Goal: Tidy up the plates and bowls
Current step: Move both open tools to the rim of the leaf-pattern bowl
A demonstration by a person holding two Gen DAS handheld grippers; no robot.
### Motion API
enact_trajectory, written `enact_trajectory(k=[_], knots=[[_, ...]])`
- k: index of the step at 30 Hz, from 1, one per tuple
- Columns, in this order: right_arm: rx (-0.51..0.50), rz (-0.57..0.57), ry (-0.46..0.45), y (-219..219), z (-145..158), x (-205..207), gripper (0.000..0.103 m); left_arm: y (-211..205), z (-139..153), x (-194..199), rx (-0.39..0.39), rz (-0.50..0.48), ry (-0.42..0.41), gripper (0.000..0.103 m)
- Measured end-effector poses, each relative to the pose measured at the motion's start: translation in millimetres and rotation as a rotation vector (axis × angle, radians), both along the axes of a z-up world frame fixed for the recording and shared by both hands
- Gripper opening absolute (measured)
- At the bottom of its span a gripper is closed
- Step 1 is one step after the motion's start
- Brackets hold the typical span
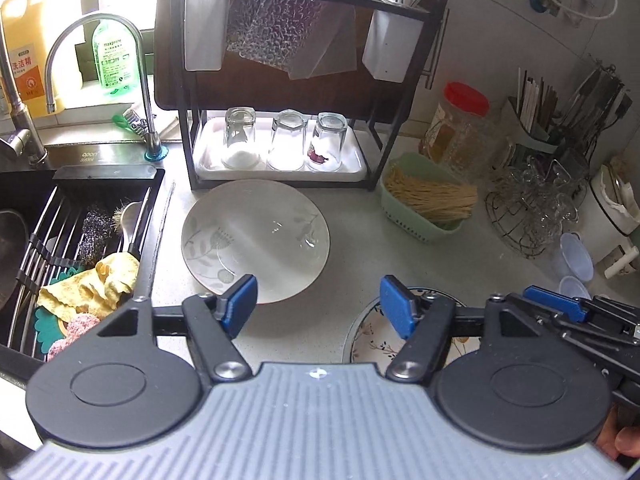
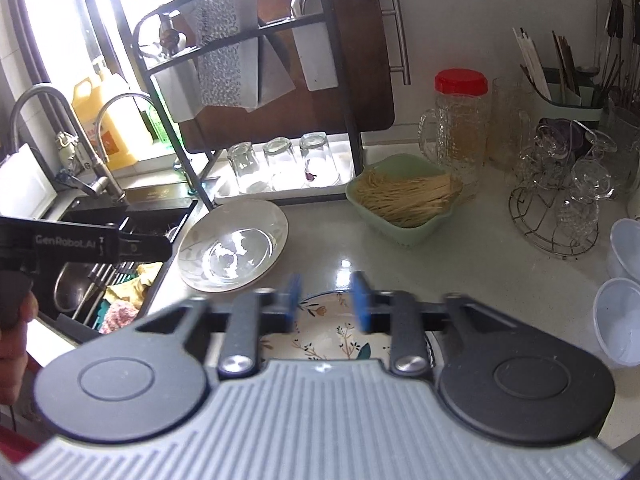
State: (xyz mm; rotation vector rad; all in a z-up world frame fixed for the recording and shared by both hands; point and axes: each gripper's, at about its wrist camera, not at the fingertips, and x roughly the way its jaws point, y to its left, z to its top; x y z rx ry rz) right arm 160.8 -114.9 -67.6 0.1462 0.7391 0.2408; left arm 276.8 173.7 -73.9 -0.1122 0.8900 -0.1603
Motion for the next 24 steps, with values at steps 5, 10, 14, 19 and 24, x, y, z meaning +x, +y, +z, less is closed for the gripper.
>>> enact_trajectory(k=[5,10,14,19,24], knots=[[0.0,0.009,0.004,5.7,1.1,18.0,0.074,6.3,-1.0,27.0,0.027,0.019,-0.015,0.088],[-0.004,0.013,0.023,12.0,-3.8,41.2,0.081,12.1,-4.5,57.3,0.038,-0.02,0.001,0.098],[0.02,0.0,0.052,18.8,-8.3,57.2,0.095,23.8,-14.9,74.2,-0.003,-0.017,0.034,0.101],[0.023,-0.047,0.1,24.7,-19.1,73.9,0.103,42.2,-28.6,93.2,-0.002,-0.014,0.047,0.101],[0.033,-0.092,0.132,31.8,-27.0,89.1,0.103,60.7,-44.9,115.2,-0.012,-0.016,0.091,0.101]])
